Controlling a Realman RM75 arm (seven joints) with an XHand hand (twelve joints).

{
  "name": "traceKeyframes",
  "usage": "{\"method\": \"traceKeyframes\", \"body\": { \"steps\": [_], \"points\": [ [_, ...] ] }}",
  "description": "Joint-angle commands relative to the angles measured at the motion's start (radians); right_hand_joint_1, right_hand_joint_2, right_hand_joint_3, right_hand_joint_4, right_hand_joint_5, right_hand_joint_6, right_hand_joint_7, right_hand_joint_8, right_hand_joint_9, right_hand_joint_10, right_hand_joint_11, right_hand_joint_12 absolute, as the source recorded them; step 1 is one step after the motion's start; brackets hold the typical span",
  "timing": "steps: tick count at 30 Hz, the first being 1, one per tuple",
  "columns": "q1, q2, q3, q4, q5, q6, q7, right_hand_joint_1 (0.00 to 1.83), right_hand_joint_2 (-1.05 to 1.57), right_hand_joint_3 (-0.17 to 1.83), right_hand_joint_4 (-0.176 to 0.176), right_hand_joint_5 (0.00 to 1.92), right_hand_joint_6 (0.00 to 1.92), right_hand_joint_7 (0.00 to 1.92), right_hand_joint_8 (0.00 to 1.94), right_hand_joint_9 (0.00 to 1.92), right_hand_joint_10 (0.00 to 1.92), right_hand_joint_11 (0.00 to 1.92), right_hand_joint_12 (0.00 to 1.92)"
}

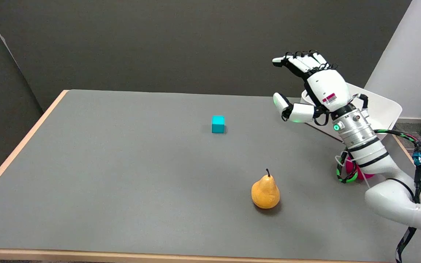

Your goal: Pick up the cube.

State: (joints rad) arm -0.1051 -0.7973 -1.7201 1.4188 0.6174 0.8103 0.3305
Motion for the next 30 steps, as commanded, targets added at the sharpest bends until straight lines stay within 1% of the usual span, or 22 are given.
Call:
{"method": "traceKeyframes", "body": {
  "steps": [1,4,8,12,14,17,19,20,22,25,27,30],
  "points": [
    [0.002,0.011,-0.005,0.003,-0.021,-0.012,0.001,0.32,0.68,0.95,0.157,0.26,0.56,0.34,0.39,0.27,0.65,0.1,1.17],
    [0.009,0.014,-0.007,0.018,-0.046,-0.045,0.014,0.32,0.68,0.95,0.156,0.26,0.56,0.34,0.39,0.27,0.65,0.1,1.17],
    [0.037,0.019,0.004,0.049,-0.134,-0.118,0.083,0.32,0.67,0.96,0.156,0.26,0.56,0.34,0.39,0.27,0.65,0.1,1.17],
    [0.069,0.023,-0.01,0.1,-0.205,-0.198,0.089,0.34,0.66,0.96,0.155,0.26,0.56,0.34,0.39,0.27,0.65,0.1,1.17],
    [0.115,0.021,-0.047,0.112,-0.231,-0.262,0.085,0.34,0.66,0.96,0.154,0.26,0.56,0.34,0.39,0.27,0.65,0.1,1.17],
    [0.187,0.013,-0.121,0.108,-0.226,-0.329,0.078,0.37,0.64,0.96,0.143,0.26,0.55,0.34,0.38,0.26,0.64,0.09,1.17],
    [0.254,-0.017,-0.184,0.095,-0.226,-0.419,0.061,0.38,0.64,0.95,0.137,0.26,0.54,0.33,0.37,0.26,0.65,0.09,1.17],
    [0.272,-0.027,-0.197,0.091,-0.231,-0.439,0.058,0.38,0.63,0.95,0.132,0.26,0.53,0.33,0.37,0.25,0.65,0.09,1.17],
    [0.348,-0.066,-0.254,0.053,-0.258,-0.496,0.028,0.36,0.62,0.98,0.126,0.25,0.53,0.32,0.38,0.25,0.65,0.1,1.13],
    [0.434,-0.129,-0.316,-0.024,-0.267,-0.542,-0.021,0.36,0.61,0.99,0.117,0.24,0.52,0.3,0.37,0.23,0.65,0.09,1.11],
    [0.47,-0.167,-0.338,-0.081,-0.267,-0.562,-0.042,0.4,0.64,0.91,0.114,0.25,0.49,0.31,0.34,0.23,0.64,0.07,1.15],
    [0.498,-0.209,-0.357,-0.152,-0.267,-0.565,-0.065,0.42,0.64,0.91,0.106,0.24,0.48,0.3,0.33,0.22,0.63,0.06,1.15]
  ]
}}
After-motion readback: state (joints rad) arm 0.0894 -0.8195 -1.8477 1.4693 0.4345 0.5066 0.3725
